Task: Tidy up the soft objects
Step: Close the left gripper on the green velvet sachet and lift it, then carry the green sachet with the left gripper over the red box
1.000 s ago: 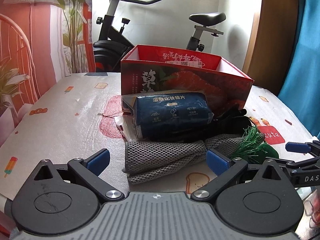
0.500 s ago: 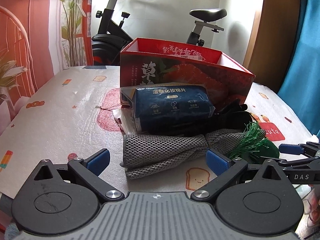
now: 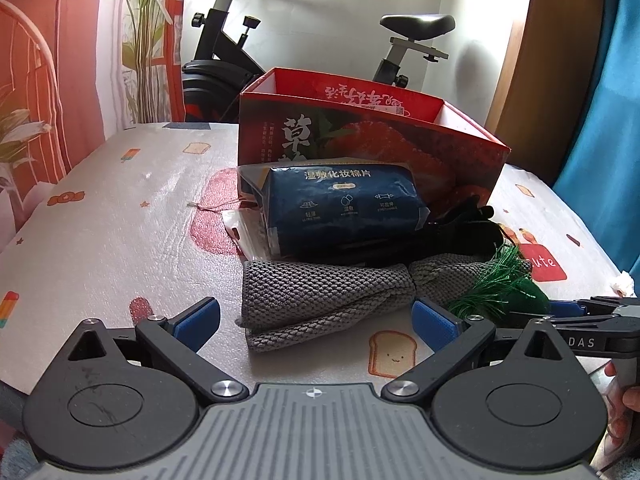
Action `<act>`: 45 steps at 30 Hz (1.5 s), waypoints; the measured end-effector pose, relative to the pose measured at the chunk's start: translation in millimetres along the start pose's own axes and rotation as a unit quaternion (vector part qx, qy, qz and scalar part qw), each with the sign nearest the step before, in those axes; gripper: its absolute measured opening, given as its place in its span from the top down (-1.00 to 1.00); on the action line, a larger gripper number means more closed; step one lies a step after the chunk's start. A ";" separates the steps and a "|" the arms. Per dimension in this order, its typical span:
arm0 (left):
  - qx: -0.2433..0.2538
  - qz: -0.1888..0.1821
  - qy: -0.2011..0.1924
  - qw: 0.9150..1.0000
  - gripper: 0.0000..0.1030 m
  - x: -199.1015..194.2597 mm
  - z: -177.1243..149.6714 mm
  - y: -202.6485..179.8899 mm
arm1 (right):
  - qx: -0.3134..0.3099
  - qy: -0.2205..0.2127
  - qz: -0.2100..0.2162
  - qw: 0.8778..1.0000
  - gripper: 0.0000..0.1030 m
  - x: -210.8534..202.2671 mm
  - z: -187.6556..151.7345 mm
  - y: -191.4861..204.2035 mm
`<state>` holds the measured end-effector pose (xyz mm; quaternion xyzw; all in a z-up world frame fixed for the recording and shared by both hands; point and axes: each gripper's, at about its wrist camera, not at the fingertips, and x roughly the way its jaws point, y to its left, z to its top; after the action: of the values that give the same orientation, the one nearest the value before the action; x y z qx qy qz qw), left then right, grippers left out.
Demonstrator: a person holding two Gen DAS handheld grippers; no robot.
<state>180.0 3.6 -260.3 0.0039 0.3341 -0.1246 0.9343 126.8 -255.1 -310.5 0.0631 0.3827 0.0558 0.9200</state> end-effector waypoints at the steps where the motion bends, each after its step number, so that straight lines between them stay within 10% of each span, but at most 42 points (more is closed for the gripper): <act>1: -0.002 -0.001 0.001 1.000 -0.99 0.3 0.0 0.7 | -0.013 0.003 0.007 1.000 -0.12 0.2 0.1 5.6; 23: -0.055 -0.055 0.042 0.996 -0.54 21.7 -4.0 11.3 | -0.204 0.017 0.141 0.969 -0.10 23.0 7.9 116.0; 31: -0.009 -0.097 0.056 0.994 0.02 38.1 -3.1 -12.3 | -0.200 0.012 0.154 0.967 -0.21 21.2 0.6 110.9; 45: -0.014 -0.136 0.074 0.988 0.04 49.7 -5.1 -18.0 | -0.189 -0.014 0.153 0.970 0.04 9.9 1.8 101.4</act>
<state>209.6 -24.8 -294.0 -0.0452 0.4017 -0.2452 0.8811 129.5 -153.8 -300.1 -0.0537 0.3385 0.2661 0.9010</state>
